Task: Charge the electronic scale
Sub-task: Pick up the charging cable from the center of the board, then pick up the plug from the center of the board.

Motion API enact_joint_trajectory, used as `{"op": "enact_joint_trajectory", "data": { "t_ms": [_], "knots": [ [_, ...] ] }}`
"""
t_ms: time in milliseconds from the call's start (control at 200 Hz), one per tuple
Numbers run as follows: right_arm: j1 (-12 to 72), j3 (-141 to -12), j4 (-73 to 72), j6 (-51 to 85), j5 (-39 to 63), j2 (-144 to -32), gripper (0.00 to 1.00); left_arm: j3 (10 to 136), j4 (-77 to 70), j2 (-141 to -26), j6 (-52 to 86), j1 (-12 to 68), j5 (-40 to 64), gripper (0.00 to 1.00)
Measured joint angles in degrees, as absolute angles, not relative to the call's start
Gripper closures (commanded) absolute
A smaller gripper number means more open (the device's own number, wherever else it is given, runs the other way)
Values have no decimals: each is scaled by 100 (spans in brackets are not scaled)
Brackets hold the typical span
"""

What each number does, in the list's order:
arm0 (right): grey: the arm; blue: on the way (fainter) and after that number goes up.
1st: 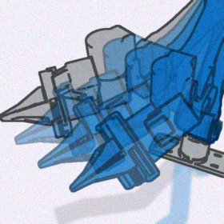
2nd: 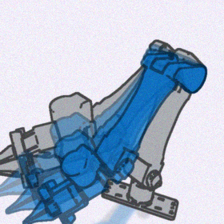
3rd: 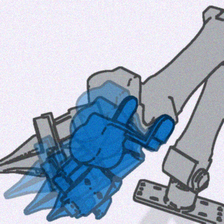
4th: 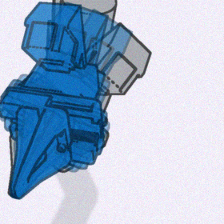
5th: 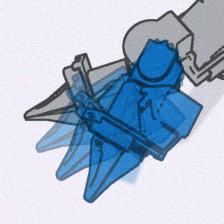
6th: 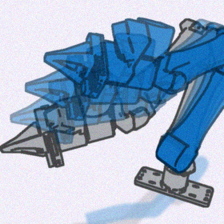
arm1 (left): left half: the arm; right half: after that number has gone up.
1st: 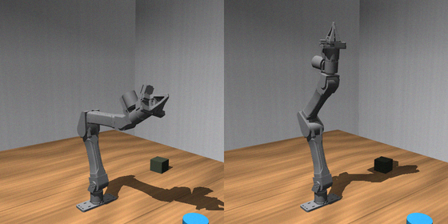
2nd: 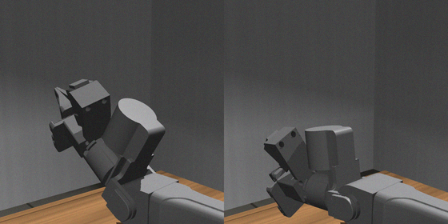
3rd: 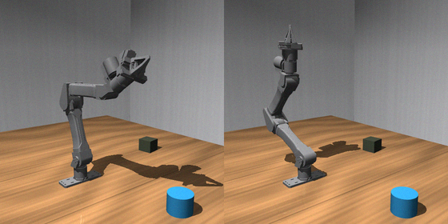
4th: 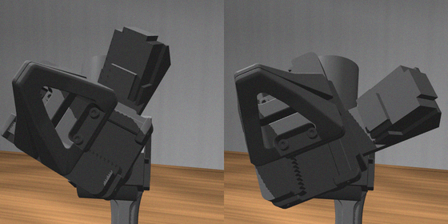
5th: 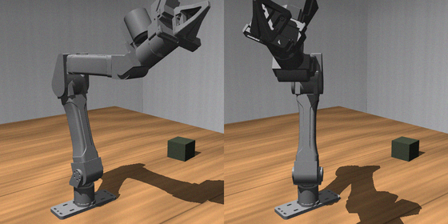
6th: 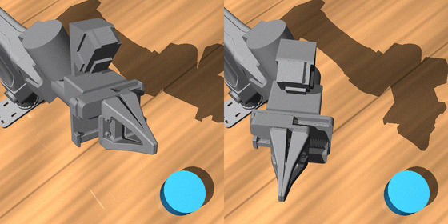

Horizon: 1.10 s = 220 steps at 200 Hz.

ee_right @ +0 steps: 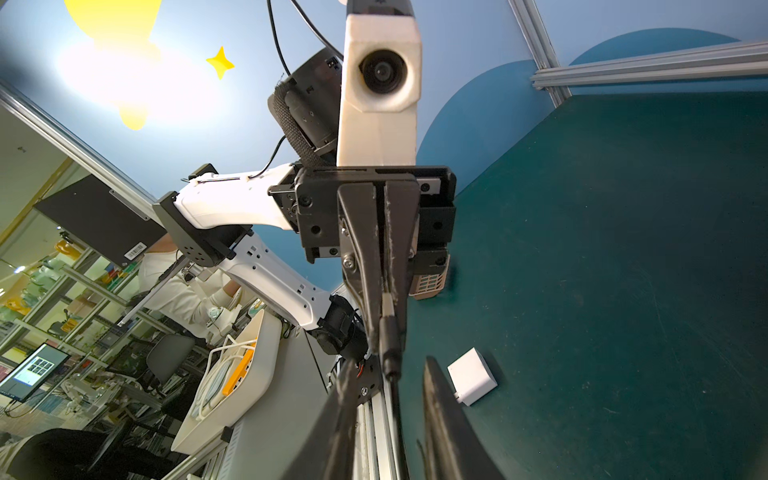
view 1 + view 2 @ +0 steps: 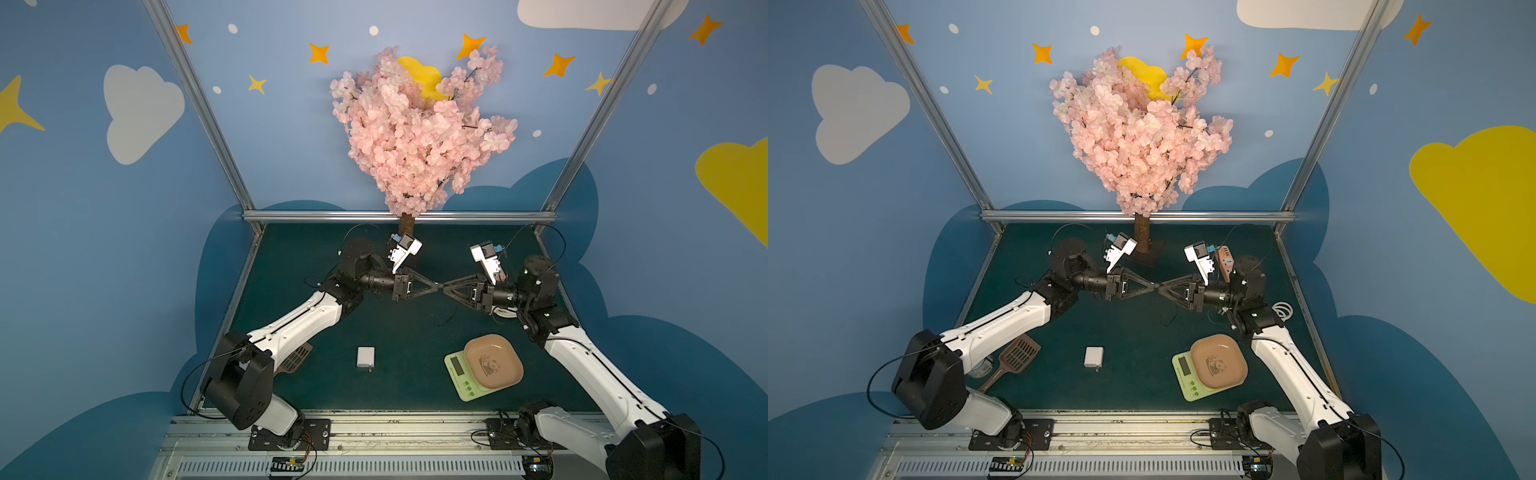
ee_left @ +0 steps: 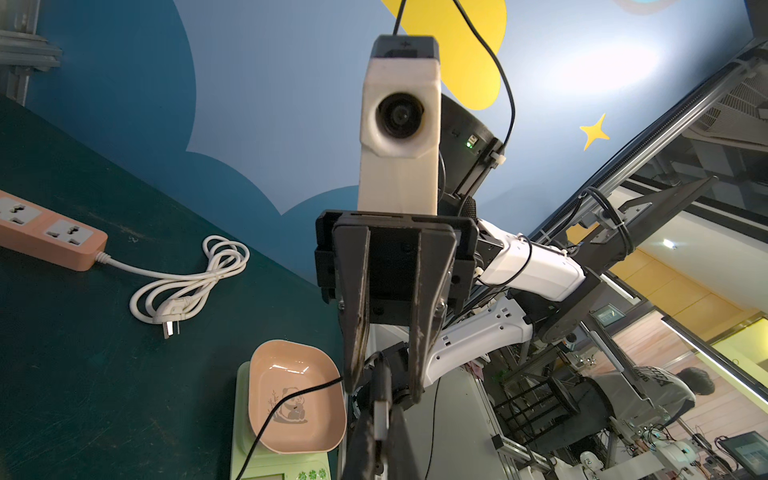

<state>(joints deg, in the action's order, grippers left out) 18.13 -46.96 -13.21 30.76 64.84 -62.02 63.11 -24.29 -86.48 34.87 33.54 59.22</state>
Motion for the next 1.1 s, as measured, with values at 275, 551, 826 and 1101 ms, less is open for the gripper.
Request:
{"op": "enact_joint_trajectory", "data": {
  "t_ms": [275,551,826,1101],
  "knots": [
    [1813,-4696,-1472,3223,6576,-6202,90,6311,-2499,-8648,3487,3415,5957,95],
    [1813,-4696,-1522,3262,6584,-6202,100,6311,-2580,-8659,3444,3420,5942,58],
    [1675,-4696,-1162,3028,6473,-6204,100,6206,-2191,-8534,3153,3430,5269,27],
    [1431,-4696,-781,2932,6106,-6248,100,5631,-530,-7507,2659,3468,2893,25]
  ]
}}
